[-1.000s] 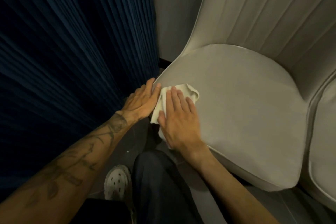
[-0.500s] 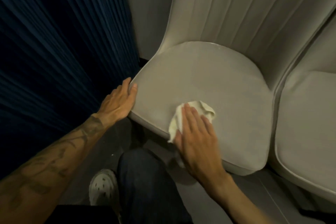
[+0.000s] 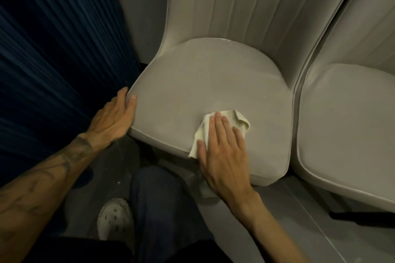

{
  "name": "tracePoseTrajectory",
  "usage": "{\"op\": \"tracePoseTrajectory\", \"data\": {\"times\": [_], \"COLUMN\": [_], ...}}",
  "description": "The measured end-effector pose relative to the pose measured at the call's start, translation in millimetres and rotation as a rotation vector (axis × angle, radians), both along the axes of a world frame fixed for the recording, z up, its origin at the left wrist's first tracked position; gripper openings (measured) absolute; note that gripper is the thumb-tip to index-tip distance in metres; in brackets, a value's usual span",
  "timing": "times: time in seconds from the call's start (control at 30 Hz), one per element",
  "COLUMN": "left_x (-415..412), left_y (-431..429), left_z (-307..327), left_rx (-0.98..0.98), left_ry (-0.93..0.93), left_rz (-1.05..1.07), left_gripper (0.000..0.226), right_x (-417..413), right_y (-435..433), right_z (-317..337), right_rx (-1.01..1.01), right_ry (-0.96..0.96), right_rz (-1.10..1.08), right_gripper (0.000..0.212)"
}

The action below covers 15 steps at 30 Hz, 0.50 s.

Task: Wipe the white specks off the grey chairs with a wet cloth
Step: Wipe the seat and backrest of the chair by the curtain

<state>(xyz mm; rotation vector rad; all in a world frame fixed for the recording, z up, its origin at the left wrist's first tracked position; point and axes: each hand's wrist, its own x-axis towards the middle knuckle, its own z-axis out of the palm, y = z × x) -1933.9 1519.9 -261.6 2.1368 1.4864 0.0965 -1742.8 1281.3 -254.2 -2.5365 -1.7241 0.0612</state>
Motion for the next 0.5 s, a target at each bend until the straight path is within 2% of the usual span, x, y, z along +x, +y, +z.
{"op": "tracePoseTrajectory", "data": {"times": [0.1, 0.23, 0.37, 0.5], "left_x": [3, 15, 32, 54], "left_y": [2, 10, 28, 51], "left_z": [1, 4, 8, 9], "left_rx": [0.019, 0.057, 0.086, 0.118], "left_ry": [-0.009, -0.059, -0.087, -0.094], "left_rz": [-0.003, -0.012, -0.068, -0.154], "left_gripper": [0.078, 0.077, 0.074, 0.069], "right_x": [20, 50, 76, 119], "right_y": [-34, -71, -15, 73], "right_z": [1, 3, 7, 7], "right_rx": [0.062, 0.099, 0.031, -0.034], "right_ry": [0.008, -0.021, 0.045, 0.013], "right_rz": [-0.009, -0.128, -0.207, -0.204], "right_gripper": [0.06, 0.06, 0.07, 0.062]}}
